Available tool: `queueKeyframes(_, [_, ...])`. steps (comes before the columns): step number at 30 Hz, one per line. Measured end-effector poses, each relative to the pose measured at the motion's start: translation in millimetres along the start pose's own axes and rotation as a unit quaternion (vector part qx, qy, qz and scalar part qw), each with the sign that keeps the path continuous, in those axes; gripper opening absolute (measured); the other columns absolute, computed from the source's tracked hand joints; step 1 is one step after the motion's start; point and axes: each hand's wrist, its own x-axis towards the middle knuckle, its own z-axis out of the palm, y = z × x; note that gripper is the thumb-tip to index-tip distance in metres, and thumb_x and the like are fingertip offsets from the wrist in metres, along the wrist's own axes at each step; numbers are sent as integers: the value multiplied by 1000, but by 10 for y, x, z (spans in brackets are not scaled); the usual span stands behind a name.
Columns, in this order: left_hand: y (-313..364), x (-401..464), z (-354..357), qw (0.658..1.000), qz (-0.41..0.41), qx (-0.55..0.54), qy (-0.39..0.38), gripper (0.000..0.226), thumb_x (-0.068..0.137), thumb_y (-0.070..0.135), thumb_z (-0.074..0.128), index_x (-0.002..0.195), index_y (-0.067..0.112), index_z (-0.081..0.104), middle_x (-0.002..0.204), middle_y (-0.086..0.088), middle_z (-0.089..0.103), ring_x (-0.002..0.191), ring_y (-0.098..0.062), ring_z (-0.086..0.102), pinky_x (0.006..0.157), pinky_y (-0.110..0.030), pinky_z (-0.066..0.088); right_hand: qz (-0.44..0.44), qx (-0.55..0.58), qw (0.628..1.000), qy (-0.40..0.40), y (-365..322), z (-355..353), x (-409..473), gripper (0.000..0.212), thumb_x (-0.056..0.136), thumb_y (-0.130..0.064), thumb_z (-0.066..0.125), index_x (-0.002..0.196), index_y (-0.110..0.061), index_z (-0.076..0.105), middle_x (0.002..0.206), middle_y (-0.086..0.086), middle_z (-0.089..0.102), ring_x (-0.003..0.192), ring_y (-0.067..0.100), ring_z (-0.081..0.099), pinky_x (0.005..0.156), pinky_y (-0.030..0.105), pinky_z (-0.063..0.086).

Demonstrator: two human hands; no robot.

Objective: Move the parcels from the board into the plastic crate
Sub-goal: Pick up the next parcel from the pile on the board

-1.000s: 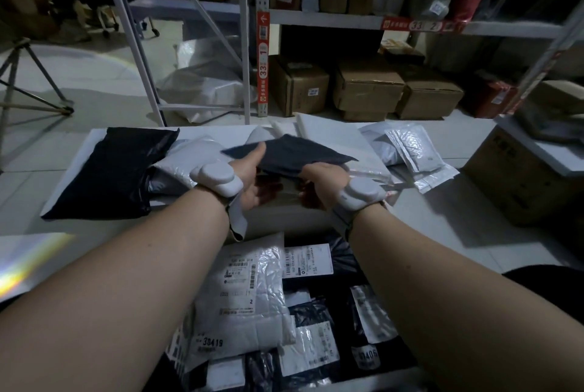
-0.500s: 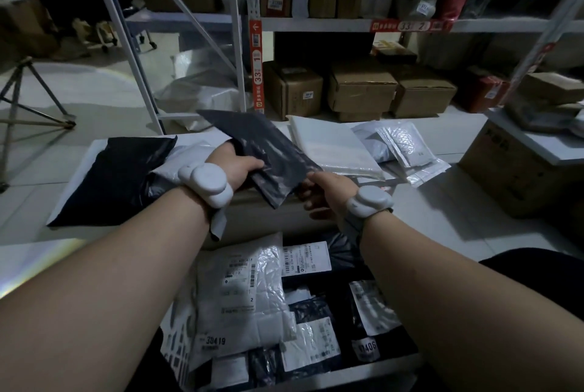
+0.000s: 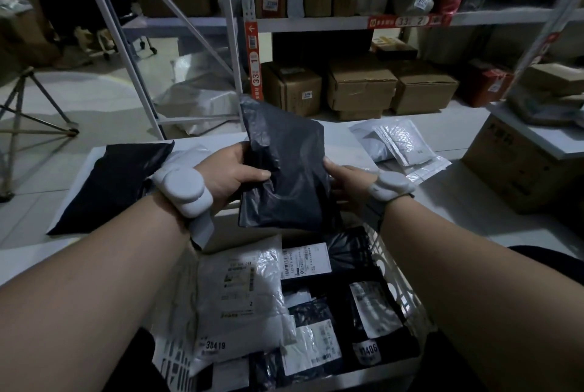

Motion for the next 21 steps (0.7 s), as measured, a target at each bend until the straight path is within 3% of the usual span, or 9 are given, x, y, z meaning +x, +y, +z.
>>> queueKeyframes(3, [22, 55, -98, 999, -9, 35, 12, 36, 84, -21, 46, 104, 7, 57, 81, 6, 73, 71, -2, 70, 63, -14, 55, -3, 67, 998, 3, -27, -21, 15, 17, 88, -33, 65, 92, -16, 65, 80, 3, 68, 71, 20, 63, 69, 31, 51])
queueKeyframes(5, [28, 89, -136, 998, -20, 59, 24, 37, 85, -22, 44, 112, 1, 52, 83, -2, 67, 61, 1, 67, 54, -10, 51, -20, 107, 994, 11, -53, -18, 37, 5, 87, -16, 66, 90, -12, 65, 85, 7, 68, 77, 23, 65, 77, 36, 54])
queueKeyframes(7, [5, 112, -156, 995, -44, 79, 33, 32, 87, -20, 43, 108, 3, 50, 81, -6, 60, 46, 3, 61, 40, -9, 44, -24, 127, 992, 4, -81, -14, 80, 7, 84, -6, 66, 90, -9, 67, 92, 12, 70, 85, 28, 67, 86, 40, 54])
queueKeyframes(9, [-39, 117, -170, 994, -74, 71, 47, 22, 90, -13, 44, 98, 6, 53, 71, -5, 63, 44, -1, 60, 37, -9, 41, -17, 108, 994, 7, -85, 9, 95, 17, 76, -8, 71, 93, -9, 69, 99, 15, 71, 93, 32, 67, 94, 45, 51])
queueKeyframes(10, [-68, 121, -173, 994, -82, 54, 53, 17, 91, -7, 47, 95, 7, 56, 70, -4, 67, 53, -6, 65, 42, -12, 48, -14, 94, 995, 11, -77, 17, 118, 22, 73, -11, 74, 95, -10, 70, 102, 15, 71, 97, 33, 67, 95, 46, 51])
queueKeyframes(13, [-178, 135, -166, 990, -106, 25, 88, 17, 93, 13, 54, 106, 6, 63, 95, -11, 71, 81, -22, 70, 68, -28, 59, -6, 61, 998, 22, -16, 77, 212, 29, 72, -17, 75, 100, -16, 70, 108, 13, 71, 100, 33, 67, 97, 48, 50])
queueKeyframes(15, [-262, 150, -125, 988, -114, 27, 105, 19, 94, 14, 54, 109, 5, 62, 100, -14, 69, 84, -25, 70, 71, -29, 59, -5, 53, 998, 31, 11, 116, 187, 29, 78, -16, 74, 106, -15, 68, 109, 12, 70, 101, 32, 67, 97, 46, 50])
queueKeyframes(18, [-373, 151, -151, 981, -121, 61, 139, 21, 89, 10, 62, 108, 4, 65, 110, -18, 67, 104, -34, 64, 96, -45, 50, 22, 55, 998, 37, 69, 176, 179, 30, 78, -17, 76, 105, -7, 70, 103, 13, 72, 94, 33, 69, 92, 46, 53])
queueKeyframes(21, [-418, 152, -186, 978, -128, 83, 138, 21, 85, 10, 67, 105, 5, 67, 110, -15, 68, 104, -33, 64, 100, -45, 47, 15, 23, 999, 41, 83, 208, 184, 38, 68, -20, 81, 103, -8, 72, 101, 12, 73, 92, 32, 70, 92, 47, 53])
